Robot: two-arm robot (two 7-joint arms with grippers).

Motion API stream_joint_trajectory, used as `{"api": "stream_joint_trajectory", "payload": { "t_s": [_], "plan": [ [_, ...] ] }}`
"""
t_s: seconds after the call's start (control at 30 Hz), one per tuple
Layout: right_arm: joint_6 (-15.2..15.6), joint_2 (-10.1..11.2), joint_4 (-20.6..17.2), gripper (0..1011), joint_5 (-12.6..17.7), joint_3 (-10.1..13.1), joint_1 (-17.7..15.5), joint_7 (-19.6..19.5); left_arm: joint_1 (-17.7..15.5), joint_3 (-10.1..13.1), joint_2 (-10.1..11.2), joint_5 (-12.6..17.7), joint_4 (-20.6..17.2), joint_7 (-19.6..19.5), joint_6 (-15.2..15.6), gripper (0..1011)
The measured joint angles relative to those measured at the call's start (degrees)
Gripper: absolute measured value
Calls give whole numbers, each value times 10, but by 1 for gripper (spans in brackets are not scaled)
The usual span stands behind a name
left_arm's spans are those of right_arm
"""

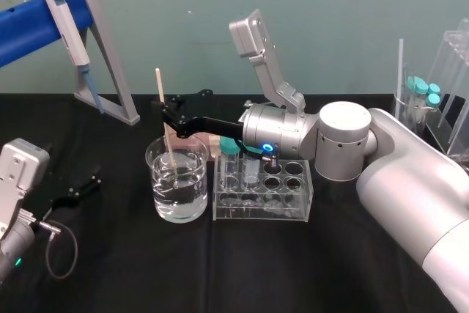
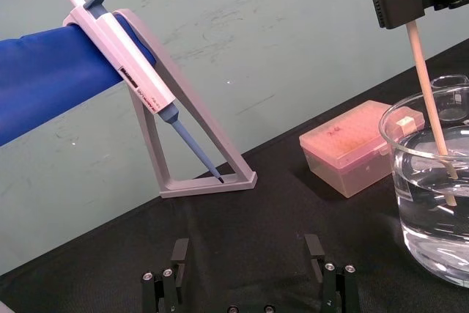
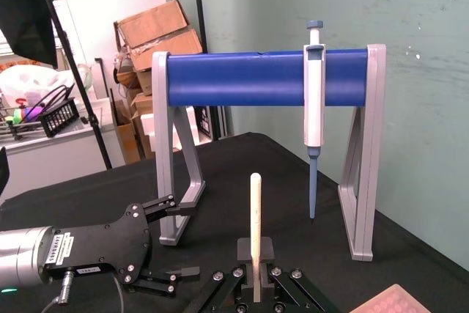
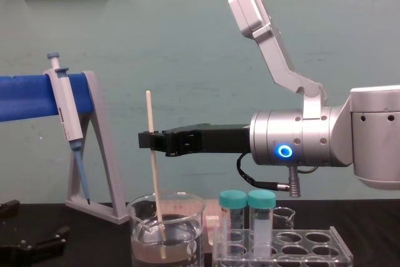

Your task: Hold the thermometer with one hand and immerse one end into the beaker, then reinsert it into the test tube rack.

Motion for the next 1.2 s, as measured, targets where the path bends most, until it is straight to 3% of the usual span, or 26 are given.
{"api": "stream_joint_trajectory", "payload": {
  "t_s": [1.2],
  "plan": [
    [0,0,0,48,0,0,0,0,0,0,0,0,0,0,0,1004]
  ]
}}
